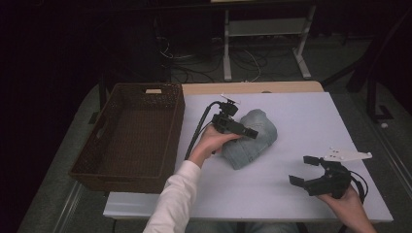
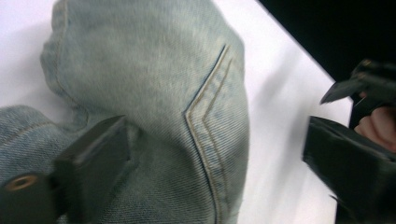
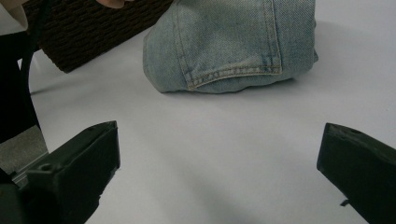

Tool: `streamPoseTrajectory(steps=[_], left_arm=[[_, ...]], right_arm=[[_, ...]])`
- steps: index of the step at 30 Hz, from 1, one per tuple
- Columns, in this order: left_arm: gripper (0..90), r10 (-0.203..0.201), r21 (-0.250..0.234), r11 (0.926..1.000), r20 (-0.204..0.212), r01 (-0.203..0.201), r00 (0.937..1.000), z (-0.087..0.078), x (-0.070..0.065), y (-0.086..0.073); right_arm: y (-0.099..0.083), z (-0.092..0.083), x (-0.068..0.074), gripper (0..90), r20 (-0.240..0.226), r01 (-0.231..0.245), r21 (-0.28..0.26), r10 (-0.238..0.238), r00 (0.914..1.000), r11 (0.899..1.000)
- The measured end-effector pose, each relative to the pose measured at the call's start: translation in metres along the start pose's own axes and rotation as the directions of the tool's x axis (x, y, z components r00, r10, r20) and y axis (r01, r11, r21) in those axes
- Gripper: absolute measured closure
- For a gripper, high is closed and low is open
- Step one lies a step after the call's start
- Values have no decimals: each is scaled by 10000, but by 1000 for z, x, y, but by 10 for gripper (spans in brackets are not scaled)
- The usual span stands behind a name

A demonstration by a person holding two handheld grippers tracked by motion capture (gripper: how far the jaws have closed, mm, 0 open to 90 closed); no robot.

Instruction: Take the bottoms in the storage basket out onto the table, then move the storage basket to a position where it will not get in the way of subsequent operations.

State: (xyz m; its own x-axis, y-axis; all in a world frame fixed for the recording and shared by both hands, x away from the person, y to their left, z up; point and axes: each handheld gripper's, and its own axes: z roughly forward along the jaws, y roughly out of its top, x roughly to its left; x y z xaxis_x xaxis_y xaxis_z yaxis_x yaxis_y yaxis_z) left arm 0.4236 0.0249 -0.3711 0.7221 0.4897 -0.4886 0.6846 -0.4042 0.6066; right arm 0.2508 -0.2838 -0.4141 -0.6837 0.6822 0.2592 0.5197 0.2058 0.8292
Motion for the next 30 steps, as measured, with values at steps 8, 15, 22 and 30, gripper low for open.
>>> streamPoseTrajectory(steps=[8, 15, 22, 30], left_arm=[[5, -49, -402, 9992, -439, 31, 9990, -17, 1, -3], [6, 75, -747, 9971, -885, -142, 9961, -28, 0, -9], [6, 61, -925, 9956, -1171, -171, 9931, -36, 1, -17], [6, 61, -1026, 9945, -1579, -225, 9874, -50, 3, -19]], right_arm=[[1, 0, 0, 0, -19, -79, 124, 79, 10000, 9999], [6, 0, 0, 0, 186, -344, 483, 336, 9993, 9982], [24, 3, -3, 0, 162, -491, 1130, 476, 9987, 9924], [60, 8, -13, 0, 24, -60, 1258, 57, 10000, 9920]])
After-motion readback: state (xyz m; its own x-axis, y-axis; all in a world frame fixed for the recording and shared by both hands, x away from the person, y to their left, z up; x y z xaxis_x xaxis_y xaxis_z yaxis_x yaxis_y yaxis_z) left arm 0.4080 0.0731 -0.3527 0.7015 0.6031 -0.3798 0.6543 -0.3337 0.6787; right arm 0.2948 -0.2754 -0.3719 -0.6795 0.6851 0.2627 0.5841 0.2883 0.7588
